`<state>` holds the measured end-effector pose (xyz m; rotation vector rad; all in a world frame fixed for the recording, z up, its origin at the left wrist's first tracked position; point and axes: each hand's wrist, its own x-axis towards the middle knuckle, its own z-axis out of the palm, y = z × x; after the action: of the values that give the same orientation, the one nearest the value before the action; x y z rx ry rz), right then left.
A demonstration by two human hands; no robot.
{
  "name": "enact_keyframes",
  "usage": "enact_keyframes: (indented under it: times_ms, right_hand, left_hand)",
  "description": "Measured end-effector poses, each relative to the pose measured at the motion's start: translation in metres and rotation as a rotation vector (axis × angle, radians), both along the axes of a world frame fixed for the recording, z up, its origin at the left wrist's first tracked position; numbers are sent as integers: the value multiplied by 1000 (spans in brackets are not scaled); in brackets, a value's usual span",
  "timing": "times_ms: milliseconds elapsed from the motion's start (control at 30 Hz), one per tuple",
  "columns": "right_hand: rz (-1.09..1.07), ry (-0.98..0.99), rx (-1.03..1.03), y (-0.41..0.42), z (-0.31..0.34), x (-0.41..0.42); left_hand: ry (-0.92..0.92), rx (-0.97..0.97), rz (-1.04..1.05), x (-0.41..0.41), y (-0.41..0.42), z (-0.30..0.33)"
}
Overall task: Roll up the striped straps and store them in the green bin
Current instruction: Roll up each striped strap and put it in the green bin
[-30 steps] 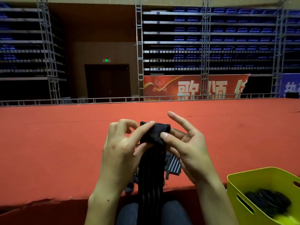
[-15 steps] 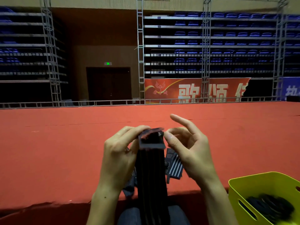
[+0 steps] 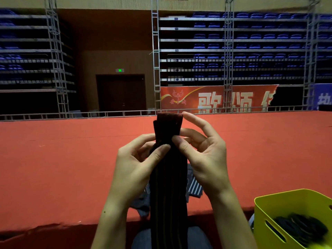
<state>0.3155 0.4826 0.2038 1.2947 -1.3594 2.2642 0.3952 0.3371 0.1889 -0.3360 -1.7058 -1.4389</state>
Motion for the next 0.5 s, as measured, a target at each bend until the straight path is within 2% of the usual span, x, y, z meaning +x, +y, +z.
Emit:
enact_keyframes:
  times_ms: [267,500]
  right_hand:
    - [121,-69,28,5,-2,-4]
    - [8,-51,9,4,-2,-2]
  left_hand:
    - [-67,99,-111,1,4,-1]
    - [-117,106,-136,4,5,1]
